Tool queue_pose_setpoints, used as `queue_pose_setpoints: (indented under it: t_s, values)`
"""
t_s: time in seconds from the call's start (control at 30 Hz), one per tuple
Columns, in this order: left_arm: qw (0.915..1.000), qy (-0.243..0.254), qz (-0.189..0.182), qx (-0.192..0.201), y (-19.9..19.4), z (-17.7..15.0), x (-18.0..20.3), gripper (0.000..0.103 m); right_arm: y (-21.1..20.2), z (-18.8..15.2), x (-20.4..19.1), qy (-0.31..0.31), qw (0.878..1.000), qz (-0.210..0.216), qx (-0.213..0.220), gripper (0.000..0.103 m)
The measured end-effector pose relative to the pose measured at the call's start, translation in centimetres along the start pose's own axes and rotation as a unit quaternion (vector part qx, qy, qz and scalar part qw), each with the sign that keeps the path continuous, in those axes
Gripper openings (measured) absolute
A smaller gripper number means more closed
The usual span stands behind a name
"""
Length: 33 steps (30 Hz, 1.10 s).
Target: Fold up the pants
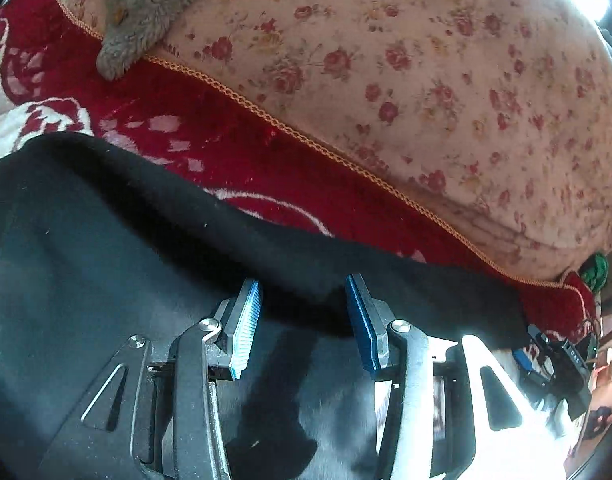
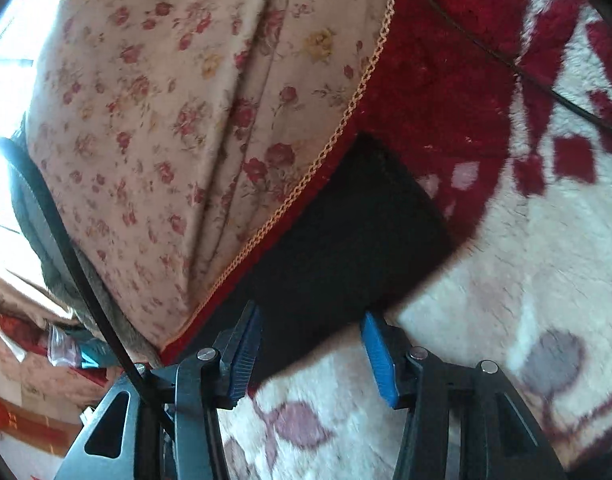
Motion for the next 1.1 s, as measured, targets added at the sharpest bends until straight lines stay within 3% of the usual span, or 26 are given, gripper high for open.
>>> queue_pose_setpoints:
  t_s: [0.2,0.33,0.43,0.53,0.77,1.1]
  values:
    - [0.9997,-0.022,0.003,-0.007,1.5,1.3,0.0,0.042,1.2,1.3,-0.1,-0.007,1.000,0.002,0.010,0.045]
    - [0.9984,-0.053,-0.013,-0.016,2.3,1.9,-0.4,0.042,1.6,1.7,0.2,-0.026,0.999,0.006,0.020,0.016]
    - [0.9989,-0.045,0.009,-0.012,2.4,2.0,-0.7,0.009,1.3,1.7,-0.3,-0.029,0.998,0.043,0.030,0.007]
    - [0.9991,-0.041,-0.009,-0.001,1.0,1.9,-1.0,0.007,-0.2,1.6,-1.9,-0.047,0.996,0.069,0.042,0.006]
    - [0.9989,-0.017,-0.030,0.032,-4.4,0.8,-0.4,0.007,-4.1,0.8,-5.3,-0.084,0.991,0.086,0.055,0.006]
    - [0.9967,0.027,-0.049,0.059,-10.8,-4.7,0.4,0.007,-11.2,-2.3,-6.4,-0.097,0.988,0.096,0.078,0.006]
Point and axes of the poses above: each gripper's, at about its wrist camera, not at the fingertips, and y roughly the way its jaws point, x to its right, z to its top, the point moved 6 cm from there along y, roughly the way its jaws point, and after that the axes turned 12 degrees about z, right-handed, at the moved point
